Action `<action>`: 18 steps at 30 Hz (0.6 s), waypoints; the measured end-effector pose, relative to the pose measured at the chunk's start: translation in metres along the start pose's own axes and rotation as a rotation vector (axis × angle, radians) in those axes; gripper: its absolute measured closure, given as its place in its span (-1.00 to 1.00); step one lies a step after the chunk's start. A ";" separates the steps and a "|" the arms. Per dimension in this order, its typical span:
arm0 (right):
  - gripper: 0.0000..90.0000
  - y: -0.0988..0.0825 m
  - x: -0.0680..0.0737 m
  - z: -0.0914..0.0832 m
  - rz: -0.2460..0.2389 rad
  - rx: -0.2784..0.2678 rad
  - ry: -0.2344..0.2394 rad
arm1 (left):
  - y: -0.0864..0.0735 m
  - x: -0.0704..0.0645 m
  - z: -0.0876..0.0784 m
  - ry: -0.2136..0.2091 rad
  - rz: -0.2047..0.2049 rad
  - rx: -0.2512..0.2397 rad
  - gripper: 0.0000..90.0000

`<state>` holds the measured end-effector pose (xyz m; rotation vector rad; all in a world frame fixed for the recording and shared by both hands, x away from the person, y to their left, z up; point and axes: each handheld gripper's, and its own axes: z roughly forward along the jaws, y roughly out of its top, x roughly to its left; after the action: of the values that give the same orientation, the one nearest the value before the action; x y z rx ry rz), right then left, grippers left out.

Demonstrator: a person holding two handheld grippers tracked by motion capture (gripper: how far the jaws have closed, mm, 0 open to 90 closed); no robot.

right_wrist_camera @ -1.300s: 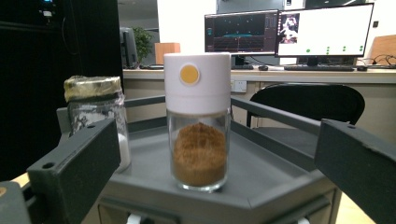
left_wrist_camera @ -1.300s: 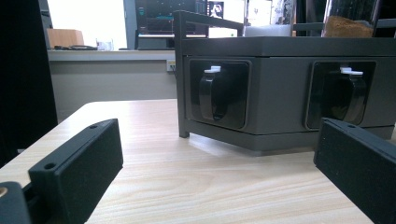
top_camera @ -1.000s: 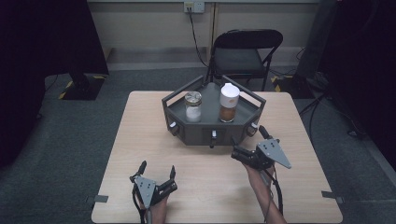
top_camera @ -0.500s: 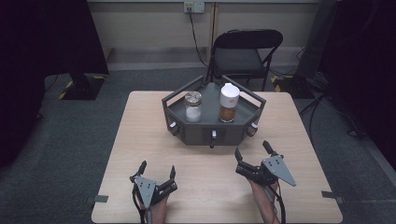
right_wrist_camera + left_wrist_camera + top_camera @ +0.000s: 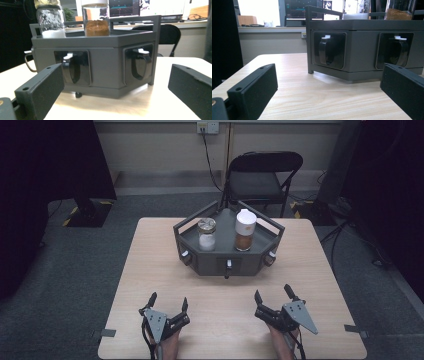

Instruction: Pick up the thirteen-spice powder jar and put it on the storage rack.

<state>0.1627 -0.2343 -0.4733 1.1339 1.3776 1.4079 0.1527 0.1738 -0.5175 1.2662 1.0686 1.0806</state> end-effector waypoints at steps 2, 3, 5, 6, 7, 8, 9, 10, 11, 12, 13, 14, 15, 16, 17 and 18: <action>-1.00 -0.004 0.002 -0.005 0.008 0.001 -0.013 | 0.000 0.000 0.000 0.000 0.000 0.000 -0.99; -1.00 -0.005 0.003 -0.006 0.010 0.003 -0.017 | 0.000 0.000 0.000 0.000 0.000 0.000 -0.99; -1.00 -0.009 0.003 -0.008 0.014 0.012 -0.027 | 0.000 0.000 0.000 0.000 0.000 0.000 -0.99; -1.00 -0.010 0.004 -0.009 0.016 0.017 -0.031 | 0.000 0.000 0.000 0.000 0.000 0.000 -0.99; -1.00 -0.012 0.004 -0.010 0.018 0.020 -0.035 | 0.000 0.000 0.000 0.000 0.000 0.000 -0.99; -1.00 -0.014 0.004 -0.010 0.015 0.022 -0.039 | 0.000 0.000 0.000 0.000 0.000 0.000 -0.99; -1.00 -0.016 0.005 -0.011 0.008 0.024 -0.044 | 0.000 0.000 0.000 0.000 0.000 0.000 -0.99; -1.00 -0.018 0.007 -0.011 -0.001 0.024 -0.051 | 0.000 0.000 0.000 0.001 0.000 0.000 -0.99; -1.00 -0.021 0.008 -0.012 -0.003 0.023 -0.052 | 0.000 0.000 0.000 0.000 0.000 0.000 -0.99; -1.00 -0.023 0.008 -0.013 0.005 0.024 -0.051 | 0.000 0.000 0.000 0.000 0.000 0.000 -0.99; -1.00 -0.024 0.009 -0.013 0.009 0.026 -0.054 | 0.000 0.000 0.000 0.000 0.000 0.000 -0.99; -1.00 -0.026 0.011 -0.014 0.006 0.024 -0.058 | 0.000 0.000 0.000 0.000 0.000 0.000 -0.99; -1.00 -0.028 0.012 -0.014 0.004 0.019 -0.063 | 0.000 0.000 0.000 0.000 0.000 0.000 -0.99; -1.00 -0.030 0.013 -0.015 0.001 0.014 -0.066 | 0.000 0.000 0.000 0.000 0.000 0.000 -0.99; -1.00 -0.031 0.014 -0.015 -0.003 0.011 -0.069 | 0.000 0.000 0.000 0.000 0.000 0.000 -0.99; -1.00 -0.032 0.015 -0.016 -0.005 0.009 -0.072 | 0.000 0.000 0.000 0.000 0.000 0.000 -0.99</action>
<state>0.1433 -0.2221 -0.5047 1.1749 1.3367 1.3456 0.1527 0.1737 -0.5176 1.2655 1.0688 1.0809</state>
